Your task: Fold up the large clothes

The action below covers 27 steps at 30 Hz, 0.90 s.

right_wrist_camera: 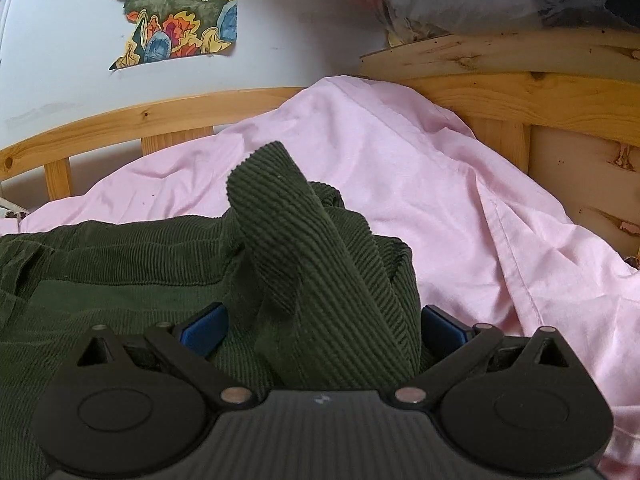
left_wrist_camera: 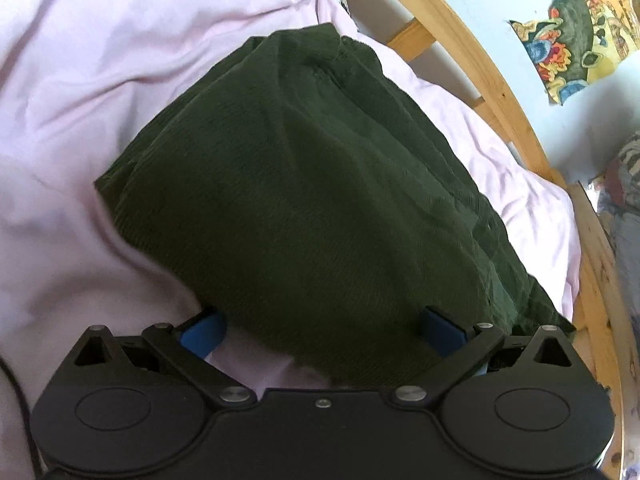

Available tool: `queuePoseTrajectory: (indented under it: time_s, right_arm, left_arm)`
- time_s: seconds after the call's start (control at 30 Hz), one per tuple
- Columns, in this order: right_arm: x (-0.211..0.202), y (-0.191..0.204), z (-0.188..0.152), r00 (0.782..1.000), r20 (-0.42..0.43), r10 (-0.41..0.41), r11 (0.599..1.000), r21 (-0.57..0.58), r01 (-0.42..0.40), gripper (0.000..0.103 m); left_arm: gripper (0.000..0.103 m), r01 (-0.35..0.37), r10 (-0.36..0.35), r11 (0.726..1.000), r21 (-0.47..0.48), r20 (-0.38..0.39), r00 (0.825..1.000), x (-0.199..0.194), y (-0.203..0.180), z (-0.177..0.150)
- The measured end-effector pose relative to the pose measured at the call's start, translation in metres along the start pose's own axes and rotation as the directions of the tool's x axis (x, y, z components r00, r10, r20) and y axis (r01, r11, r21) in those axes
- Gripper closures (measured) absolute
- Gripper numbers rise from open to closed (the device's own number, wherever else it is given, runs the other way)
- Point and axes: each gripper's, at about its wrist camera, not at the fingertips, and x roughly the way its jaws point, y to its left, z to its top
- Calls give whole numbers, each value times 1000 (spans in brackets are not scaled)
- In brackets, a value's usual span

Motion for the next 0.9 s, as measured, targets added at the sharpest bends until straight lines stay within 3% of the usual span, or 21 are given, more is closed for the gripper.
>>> queuePoseTrajectory:
  time_s: [0.13,0.23,0.37,0.43,0.5,0.57,0.7,0.83,0.9]
  right_arm:
    - [-7,3,4,1000,3,-20,1000,8,20,0]
    - [-33,24,11,991,108,-78,996,-30,82,0]
    - [-65,76,6,973,218,82,976,-213,-35,0]
    - [-64,103,-7,975,165,150,938,-336,-87,0]
    - [-50,120,-29,981,54,185,909,-388,-150,1]
    - [-45,122,-40,983,60,172,912,-387,-136,1]
    - [-44,109,-24,977,3,215,920,-336,-201,0]
    - [-45,82,-3,974,-3,228,951,-216,-223,0]
    - [-49,67,8,968,3,252,956,-156,-249,0]
  left_arm:
    - [1,-36,36,999,-1,51,998,11,4,14]
    - [2,-27,31,996,-83,51,998,13,13,22]
    - [13,-58,66,993,-105,78,995,6,12,20]
    - [20,-73,84,990,-119,90,992,2,12,17]
    - [26,-72,86,988,-137,96,992,-2,15,17]
    - [35,-72,87,985,-156,96,992,-5,19,18]
    - [53,-70,87,987,-145,110,990,-12,18,17]
    - [88,-85,95,994,-68,155,983,-22,4,17]
    - [91,-68,73,997,-32,179,981,-29,-5,18]
